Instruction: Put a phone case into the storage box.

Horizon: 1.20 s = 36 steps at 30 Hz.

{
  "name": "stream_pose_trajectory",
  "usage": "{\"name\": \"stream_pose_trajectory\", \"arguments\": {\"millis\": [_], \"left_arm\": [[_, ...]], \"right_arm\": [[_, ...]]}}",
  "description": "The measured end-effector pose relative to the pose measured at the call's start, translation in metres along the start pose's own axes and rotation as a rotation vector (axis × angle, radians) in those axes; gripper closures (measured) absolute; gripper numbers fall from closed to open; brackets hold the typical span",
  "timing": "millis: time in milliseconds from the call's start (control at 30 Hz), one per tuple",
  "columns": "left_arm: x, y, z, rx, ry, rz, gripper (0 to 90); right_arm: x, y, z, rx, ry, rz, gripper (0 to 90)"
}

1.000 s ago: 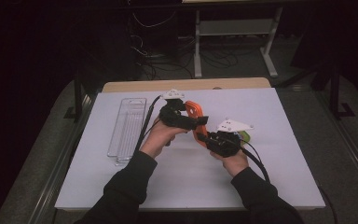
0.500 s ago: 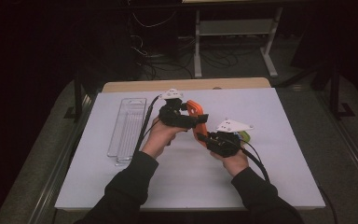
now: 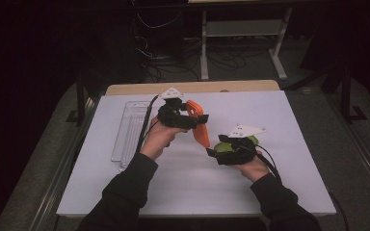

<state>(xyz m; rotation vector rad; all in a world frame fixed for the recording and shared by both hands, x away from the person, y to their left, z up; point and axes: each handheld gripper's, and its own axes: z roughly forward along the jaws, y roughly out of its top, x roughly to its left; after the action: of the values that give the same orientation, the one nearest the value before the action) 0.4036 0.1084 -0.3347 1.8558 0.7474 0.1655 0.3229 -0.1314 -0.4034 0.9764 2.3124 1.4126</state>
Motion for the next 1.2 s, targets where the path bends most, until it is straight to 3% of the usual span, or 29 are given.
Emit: {"name": "stream_pose_trajectory", "arguments": {"millis": [133, 233, 400, 600, 833, 933, 1200], "left_arm": [[0.007, 0.006, -0.011, 0.003, 0.028, 0.01, 14.9], [0.012, 0.011, -0.019, -0.001, 0.052, 0.014, 14.9], [0.021, 0.018, -0.032, -0.014, 0.096, 0.019, 14.9], [0.033, 0.028, -0.049, -0.034, 0.155, 0.03, 14.9], [0.051, 0.038, -0.07, -0.057, 0.252, 0.026, 14.9], [0.062, 0.042, -0.077, -0.049, 0.319, 0.044, 14.9], [0.098, 0.044, -0.086, -0.041, 0.515, -0.024, 14.8]], "right_arm": [[-0.003, -0.009, -0.008, 0.064, -0.015, -0.012, 12.7], [-0.004, -0.015, -0.014, 0.088, -0.039, -0.026, 11.2], [-0.008, -0.027, -0.022, 0.143, -0.03, -0.012, 0.0], [-0.006, -0.044, -0.026, 0.224, -0.032, -0.003, 0.0], [-0.004, -0.057, -0.033, 0.247, -0.061, -0.019, 0.0], [-0.005, -0.06, -0.037, 0.246, -0.074, -0.025, 0.0], [-0.008, -0.062, -0.043, 0.231, -0.091, -0.007, 0.0]]}}
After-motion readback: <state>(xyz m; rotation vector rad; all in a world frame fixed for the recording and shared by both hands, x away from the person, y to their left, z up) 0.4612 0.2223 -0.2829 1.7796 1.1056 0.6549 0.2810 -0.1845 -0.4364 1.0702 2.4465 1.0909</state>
